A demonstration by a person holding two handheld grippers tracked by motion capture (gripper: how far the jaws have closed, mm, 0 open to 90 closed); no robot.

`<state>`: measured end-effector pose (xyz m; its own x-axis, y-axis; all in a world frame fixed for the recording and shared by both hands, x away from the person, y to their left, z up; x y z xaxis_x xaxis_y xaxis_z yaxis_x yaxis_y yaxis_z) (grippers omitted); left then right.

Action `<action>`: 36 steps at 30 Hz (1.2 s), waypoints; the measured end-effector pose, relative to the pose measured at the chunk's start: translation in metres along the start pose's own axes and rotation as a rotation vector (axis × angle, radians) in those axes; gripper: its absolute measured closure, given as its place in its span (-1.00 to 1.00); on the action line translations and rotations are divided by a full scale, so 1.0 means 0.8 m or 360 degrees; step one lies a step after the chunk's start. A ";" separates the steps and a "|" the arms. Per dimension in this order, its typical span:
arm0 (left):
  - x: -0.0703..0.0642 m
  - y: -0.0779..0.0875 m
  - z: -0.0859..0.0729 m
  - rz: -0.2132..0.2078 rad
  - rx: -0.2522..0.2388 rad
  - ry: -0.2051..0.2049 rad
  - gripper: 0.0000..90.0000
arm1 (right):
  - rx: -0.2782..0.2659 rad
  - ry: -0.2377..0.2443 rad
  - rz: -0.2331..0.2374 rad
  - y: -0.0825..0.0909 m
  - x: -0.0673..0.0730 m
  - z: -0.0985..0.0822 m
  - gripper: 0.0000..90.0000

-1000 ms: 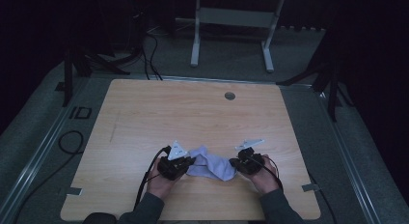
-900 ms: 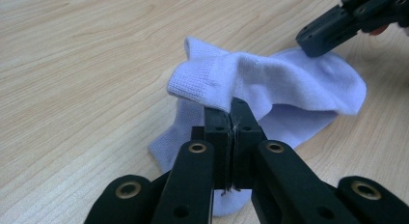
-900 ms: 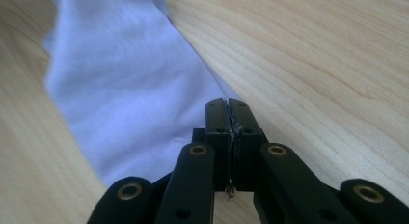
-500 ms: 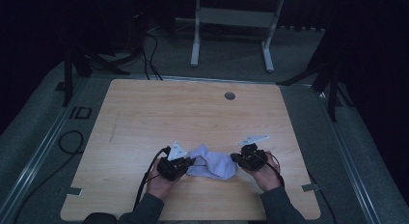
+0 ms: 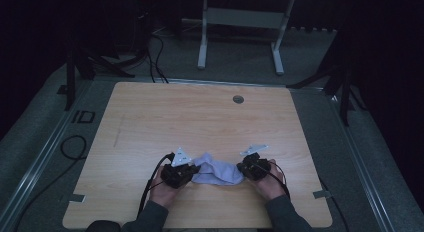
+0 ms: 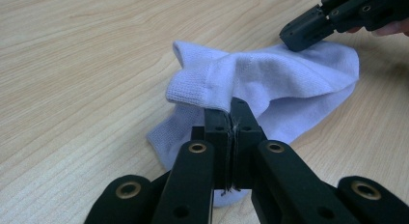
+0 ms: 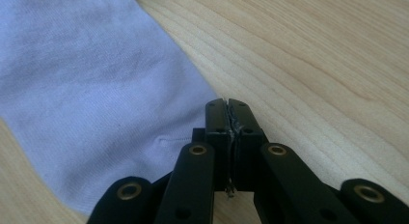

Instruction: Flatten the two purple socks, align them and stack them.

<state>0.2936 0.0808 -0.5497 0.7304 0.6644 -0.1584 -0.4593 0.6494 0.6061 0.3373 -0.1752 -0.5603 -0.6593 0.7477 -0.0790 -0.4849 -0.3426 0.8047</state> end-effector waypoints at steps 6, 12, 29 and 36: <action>0.002 0.002 -0.005 -0.0014 0.0035 0.0000 0.96 | -0.0013 0.0077 -0.0098 0.000 0.009 -0.002 0.96; 0.007 0.006 -0.014 -0.0030 0.0094 0.0038 0.96 | -0.0033 0.0095 -0.0137 0.000 0.013 -0.003 0.96; 0.019 0.011 -0.021 0.0140 0.0203 0.0053 0.73 | -0.0097 0.0077 -0.0189 0.000 0.018 -0.011 0.96; 0.005 0.012 -0.005 0.0123 0.0076 -0.0056 0.59 | -0.0115 0.0070 -0.0197 0.000 0.018 -0.012 0.94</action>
<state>0.2900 0.0908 -0.5477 0.7114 0.6978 -0.0830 -0.4907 0.5778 0.6522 0.3223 -0.1700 -0.5670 -0.6158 0.7615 -0.2021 -0.6032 -0.2906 0.7428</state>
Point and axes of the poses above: each handheld gripper's, and its own axes: y roughly backward along the jaws, z roughly out of its top, x roughly to its left, the point moved 2 cm from there along -y, roughly forward along the jaws, and after that the axes turned 4 degrees about -z, right-handed, at the moved point
